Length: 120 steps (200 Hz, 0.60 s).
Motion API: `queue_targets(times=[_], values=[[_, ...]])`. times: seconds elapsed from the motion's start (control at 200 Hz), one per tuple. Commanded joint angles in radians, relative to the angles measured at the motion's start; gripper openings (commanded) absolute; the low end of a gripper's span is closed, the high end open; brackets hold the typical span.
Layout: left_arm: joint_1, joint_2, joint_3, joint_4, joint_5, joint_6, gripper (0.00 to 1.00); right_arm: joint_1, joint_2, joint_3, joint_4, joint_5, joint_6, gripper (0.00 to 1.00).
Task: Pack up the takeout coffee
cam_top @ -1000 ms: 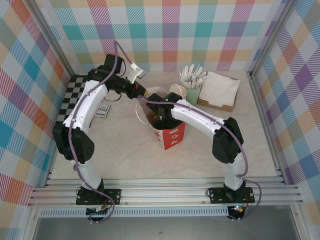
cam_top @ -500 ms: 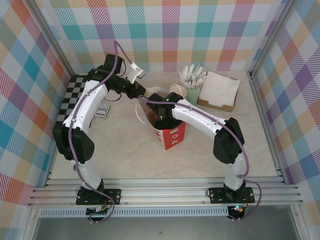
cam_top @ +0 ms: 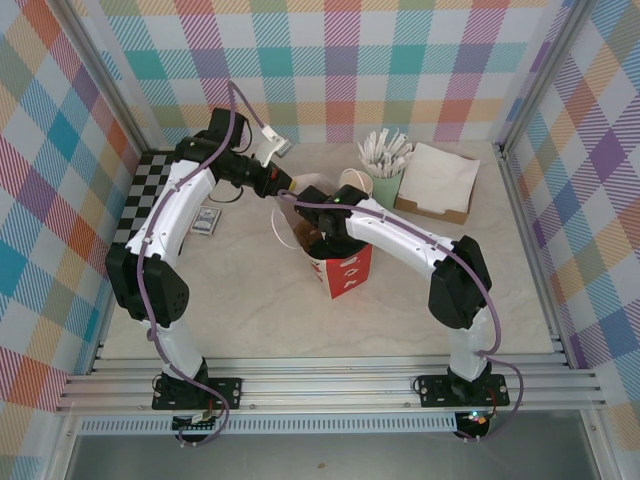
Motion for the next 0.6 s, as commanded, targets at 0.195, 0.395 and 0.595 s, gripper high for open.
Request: queue_targets(times=[0.195, 0.395, 0.595], values=[[-0.003, 0.012, 0.033, 0.0, 0.023, -0.01, 0.0, -0.003, -0.026, -0.023, 0.01, 0.019, -0.003, 0.56], [-0.003, 0.012, 0.034, 0.001, 0.025, -0.01, 0.0, -0.003, -0.024, -0.03, 0.014, 0.02, -0.005, 0.56], [-0.003, 0.016, 0.037, 0.001, 0.027, -0.01, 0.0, -0.004, -0.023, -0.033, 0.016, 0.019, -0.005, 0.56]])
